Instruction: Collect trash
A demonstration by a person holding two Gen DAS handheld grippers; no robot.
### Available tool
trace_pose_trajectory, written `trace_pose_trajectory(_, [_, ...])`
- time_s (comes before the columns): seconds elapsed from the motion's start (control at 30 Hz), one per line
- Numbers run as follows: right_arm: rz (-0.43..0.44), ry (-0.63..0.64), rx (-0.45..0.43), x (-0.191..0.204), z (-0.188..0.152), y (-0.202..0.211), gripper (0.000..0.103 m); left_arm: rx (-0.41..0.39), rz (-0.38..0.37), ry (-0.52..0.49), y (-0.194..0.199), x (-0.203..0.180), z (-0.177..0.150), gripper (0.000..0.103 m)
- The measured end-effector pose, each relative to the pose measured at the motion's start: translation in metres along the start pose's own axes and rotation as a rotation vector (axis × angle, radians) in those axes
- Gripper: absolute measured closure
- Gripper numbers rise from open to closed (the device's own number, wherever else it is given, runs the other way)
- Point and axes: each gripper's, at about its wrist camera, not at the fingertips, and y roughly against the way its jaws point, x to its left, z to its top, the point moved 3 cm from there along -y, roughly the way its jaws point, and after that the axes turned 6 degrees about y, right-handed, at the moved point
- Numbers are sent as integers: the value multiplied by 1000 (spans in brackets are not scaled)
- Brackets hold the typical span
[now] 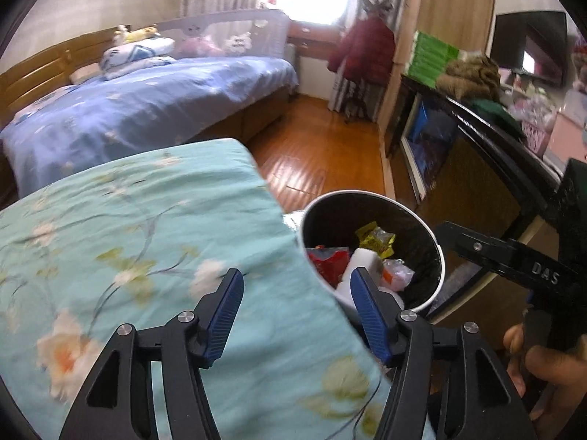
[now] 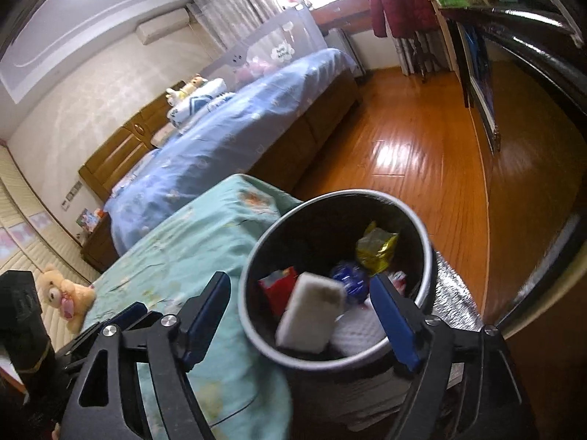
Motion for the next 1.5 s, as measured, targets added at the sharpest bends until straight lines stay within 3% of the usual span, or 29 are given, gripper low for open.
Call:
trace_pose_trajectory(0.17, [38,20,-28,29,-15,13,19,-39,36,57,36,26,-20,29])
trace_pose_trajectory(0.53, [29,151,-108,80,-28,30,14,-132,140,103,104,49,-54,27])
trace_pose_trajectory(0.67, [-4,224,-197,100,-24,46,0,-202,167,106,129,51,-56,22])
trace_pose_trajectory(0.77, [-37,292,-279,116,-23,57,0,-273,208,86,146,51,-59,10])
trace_pose_trajectory(0.8, [-41,311,-291,120,-24,58,0,-301,233,80,152,51,-60,1])
trace_pose_trajectory(0.97, [-45,345,-290,130,-25,47,0,-388,312,55,170,49,-71,1])
trace_pose_trajectory(1.5, [-5,378,-347,150,-22,44,0,-424,374,64,163,55,-65,1])
